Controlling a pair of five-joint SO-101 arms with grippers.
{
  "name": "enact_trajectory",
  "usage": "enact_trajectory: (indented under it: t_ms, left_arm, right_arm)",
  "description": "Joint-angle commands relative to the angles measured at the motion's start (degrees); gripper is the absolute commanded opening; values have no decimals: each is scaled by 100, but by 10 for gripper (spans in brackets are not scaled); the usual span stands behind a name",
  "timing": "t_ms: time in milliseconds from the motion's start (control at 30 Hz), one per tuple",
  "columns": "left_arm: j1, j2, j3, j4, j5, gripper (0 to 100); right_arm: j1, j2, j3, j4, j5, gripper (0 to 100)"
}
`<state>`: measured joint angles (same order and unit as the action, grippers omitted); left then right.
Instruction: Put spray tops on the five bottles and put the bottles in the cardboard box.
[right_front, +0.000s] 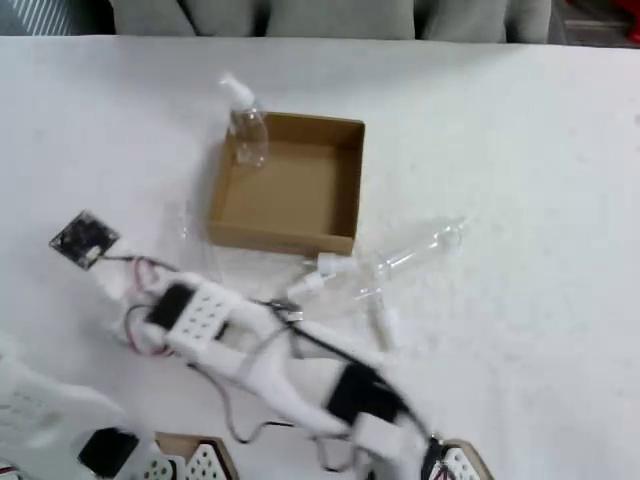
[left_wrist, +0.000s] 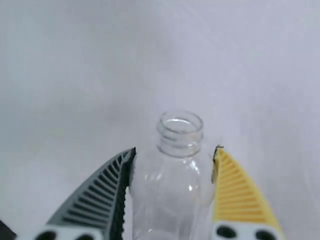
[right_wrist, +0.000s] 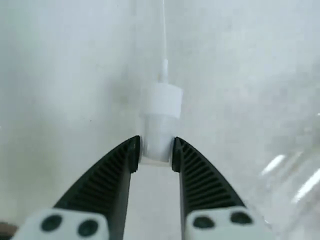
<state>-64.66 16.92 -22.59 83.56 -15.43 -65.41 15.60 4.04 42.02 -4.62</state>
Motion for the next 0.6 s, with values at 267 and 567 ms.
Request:
enact_trajectory:
  t_ms: [267,567]
  left_arm:
    - [2132,-2308,2690,-237,756,20]
    - [3662,-4558,5521,-782,1213,20]
  right_arm:
    - [1947,-5508,3156,901,299,15]
    - [4444,-8136,4185,3451,1864,15]
